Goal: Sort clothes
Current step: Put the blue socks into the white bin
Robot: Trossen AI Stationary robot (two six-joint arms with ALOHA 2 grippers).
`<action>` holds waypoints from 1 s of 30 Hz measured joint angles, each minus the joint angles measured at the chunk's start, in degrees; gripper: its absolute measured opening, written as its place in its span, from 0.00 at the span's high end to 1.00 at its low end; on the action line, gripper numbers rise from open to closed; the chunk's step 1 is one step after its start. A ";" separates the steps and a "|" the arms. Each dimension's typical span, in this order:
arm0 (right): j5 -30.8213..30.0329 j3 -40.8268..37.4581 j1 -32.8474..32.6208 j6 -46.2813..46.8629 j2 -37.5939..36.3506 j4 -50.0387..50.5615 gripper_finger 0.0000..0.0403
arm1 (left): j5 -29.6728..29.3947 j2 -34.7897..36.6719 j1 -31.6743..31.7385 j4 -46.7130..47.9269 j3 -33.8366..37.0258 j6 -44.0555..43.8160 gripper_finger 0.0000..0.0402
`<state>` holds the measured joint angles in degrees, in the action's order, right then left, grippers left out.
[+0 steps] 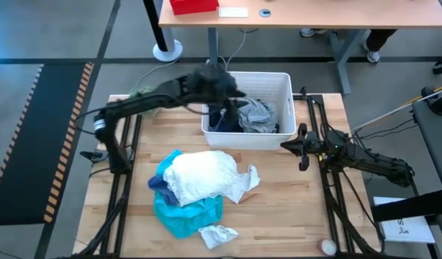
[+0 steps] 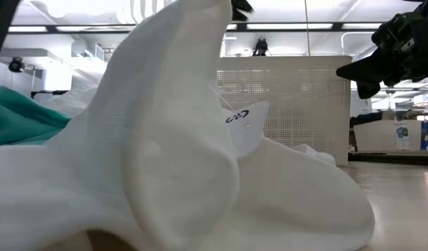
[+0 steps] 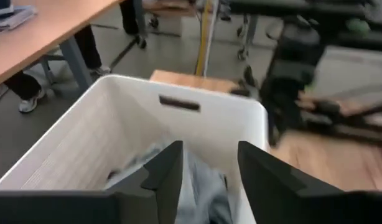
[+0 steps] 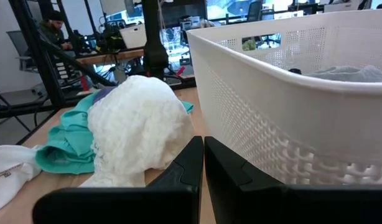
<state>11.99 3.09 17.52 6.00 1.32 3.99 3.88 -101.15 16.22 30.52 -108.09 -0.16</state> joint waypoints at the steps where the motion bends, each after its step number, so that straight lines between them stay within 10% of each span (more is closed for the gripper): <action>1: 0.00 0.00 0.00 0.00 0.00 0.00 1.00 | -0.49 1.74 -0.35 2.88 0.00 0.36 0.67; 11: 0.00 0.00 -0.02 0.00 -0.01 0.00 1.00 | -6.61 14.89 -9.36 25.61 0.00 1.23 0.98; 30: -0.01 0.00 0.00 0.00 -0.02 0.00 1.00 | -18.79 18.46 -41.11 49.04 6.91 -20.27 1.00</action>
<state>11.98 3.09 17.52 6.00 1.30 3.99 -14.91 -82.69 -24.89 79.56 -101.18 -20.43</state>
